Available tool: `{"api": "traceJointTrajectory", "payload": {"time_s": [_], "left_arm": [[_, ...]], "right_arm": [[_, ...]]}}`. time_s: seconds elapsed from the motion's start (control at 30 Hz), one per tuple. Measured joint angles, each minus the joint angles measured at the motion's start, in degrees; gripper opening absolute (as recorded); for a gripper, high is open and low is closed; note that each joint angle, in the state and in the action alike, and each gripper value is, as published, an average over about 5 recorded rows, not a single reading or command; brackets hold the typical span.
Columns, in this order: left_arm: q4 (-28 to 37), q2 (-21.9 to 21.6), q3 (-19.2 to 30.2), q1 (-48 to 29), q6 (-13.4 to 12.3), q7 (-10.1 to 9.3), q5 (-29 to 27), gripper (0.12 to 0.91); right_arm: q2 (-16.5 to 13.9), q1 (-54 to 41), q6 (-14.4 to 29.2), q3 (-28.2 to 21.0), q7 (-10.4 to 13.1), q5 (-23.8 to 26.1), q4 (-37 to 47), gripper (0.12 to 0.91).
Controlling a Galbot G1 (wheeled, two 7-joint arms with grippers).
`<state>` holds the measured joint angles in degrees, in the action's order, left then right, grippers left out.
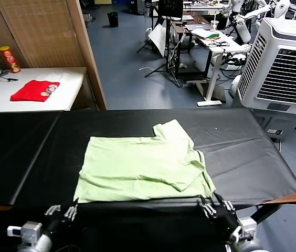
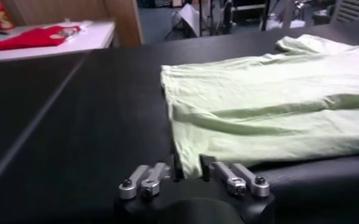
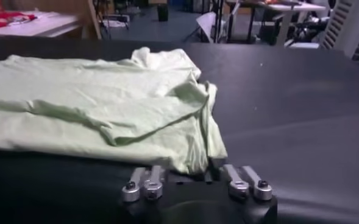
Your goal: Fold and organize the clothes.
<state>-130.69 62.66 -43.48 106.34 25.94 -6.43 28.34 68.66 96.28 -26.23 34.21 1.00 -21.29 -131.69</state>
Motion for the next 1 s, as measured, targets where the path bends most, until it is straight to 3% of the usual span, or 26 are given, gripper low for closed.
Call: {"api": "traceJointTrajectory", "payload": {"time_s": [0.07, 0.17, 0.37, 0.53, 0.73, 1.0], "left_arm": [[0.14, -0.45, -0.67, -1.39, 0.55, -0.25, 2.26, 0.748], [1.33, -1.43, -0.58, -5.53, 1.17, -0.94, 5.91, 0.791], [7.4, -4.54, 2.77, -18.69, 3.49, -2.54, 10.88, 0.798], [15.75, -7.03, 7.72, -32.14, 6.75, -5.12, 15.47, 0.798], [27.87, -7.03, 16.33, -47.24, 8.12, -4.43, 16.65, 0.798], [42.02, -4.72, 23.86, -59.67, 9.43, -1.56, 16.04, 0.798]], "right_arm": [[-0.8, -3.37, 1.21, -0.49, 0.34, -0.52, 1.28, 0.795], [-2.15, -10.54, 2.09, -2.05, 0.91, -0.7, 5.32, 0.798], [-4.14, -27.24, 2.13, -7.39, 1.65, -0.86, 17.72, 0.798], [-3.3, -40.81, 0.98, -13.01, 3.02, -1.23, 30.73, 0.798], [-0.57, -53.75, -3.38, -19.06, 3.25, -4.51, 44.86, 0.798], [2.54, -64.51, -5.96, -23.98, 0.63, -5.8, 58.72, 0.798]]}}
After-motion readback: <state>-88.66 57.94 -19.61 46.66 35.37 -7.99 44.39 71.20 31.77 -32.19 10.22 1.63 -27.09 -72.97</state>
